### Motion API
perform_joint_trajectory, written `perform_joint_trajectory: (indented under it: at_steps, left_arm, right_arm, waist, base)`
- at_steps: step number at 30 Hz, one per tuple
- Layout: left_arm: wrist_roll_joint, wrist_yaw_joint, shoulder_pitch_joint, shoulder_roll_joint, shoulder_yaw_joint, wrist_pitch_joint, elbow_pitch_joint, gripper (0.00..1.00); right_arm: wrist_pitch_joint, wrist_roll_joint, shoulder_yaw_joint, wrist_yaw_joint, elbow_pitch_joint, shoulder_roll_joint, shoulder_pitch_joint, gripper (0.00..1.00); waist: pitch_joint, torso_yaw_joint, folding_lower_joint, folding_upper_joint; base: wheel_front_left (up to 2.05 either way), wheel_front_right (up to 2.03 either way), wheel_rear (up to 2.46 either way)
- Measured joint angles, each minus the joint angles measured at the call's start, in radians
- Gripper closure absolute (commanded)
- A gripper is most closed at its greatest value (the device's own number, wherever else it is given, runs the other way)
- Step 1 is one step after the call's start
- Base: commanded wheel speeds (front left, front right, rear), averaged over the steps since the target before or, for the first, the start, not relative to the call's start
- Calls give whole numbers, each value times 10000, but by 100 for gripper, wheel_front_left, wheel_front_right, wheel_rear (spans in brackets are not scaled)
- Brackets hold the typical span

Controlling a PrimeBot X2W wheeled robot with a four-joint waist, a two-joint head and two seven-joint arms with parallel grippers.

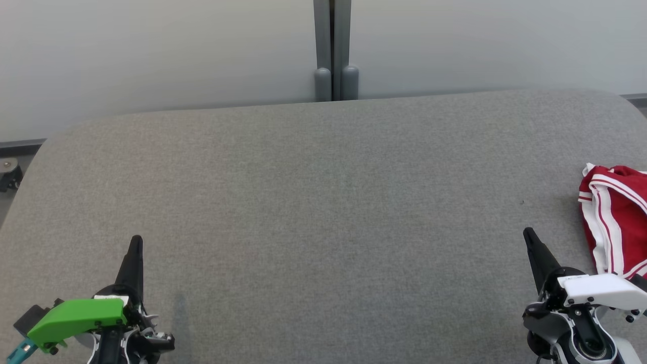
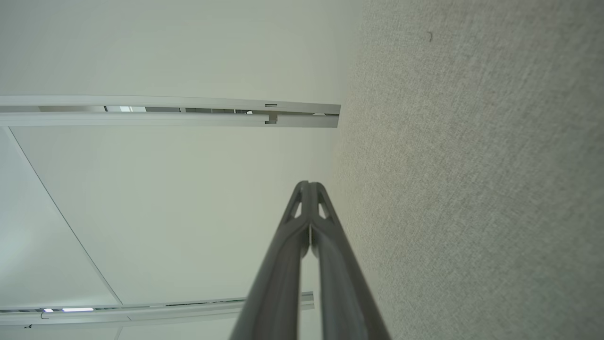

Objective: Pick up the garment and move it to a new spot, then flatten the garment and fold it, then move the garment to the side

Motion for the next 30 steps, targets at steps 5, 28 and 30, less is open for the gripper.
perform_joint_trajectory:
  at_steps: [5,28,30]
  left_arm:
    - [-284,0,-81,2,31,84,-46,100]
    - [-495,0,-99,4,50,121,-79,100]
    - [-495,0,-99,4,50,121,-79,100]
  right_arm:
    - [67,314,-19,0,-52,-2,-15,100]
    - [127,535,-31,0,-86,-6,-20,100]
    - [127,535,-31,0,-86,-6,-20,100]
  waist:
    - [-7,10,0,0]
    - [-10,16,0,0]
    - [-10,16,0,0]
  base:
    - [0,0,0]
    - [0,0,0]
    - [0,0,0]
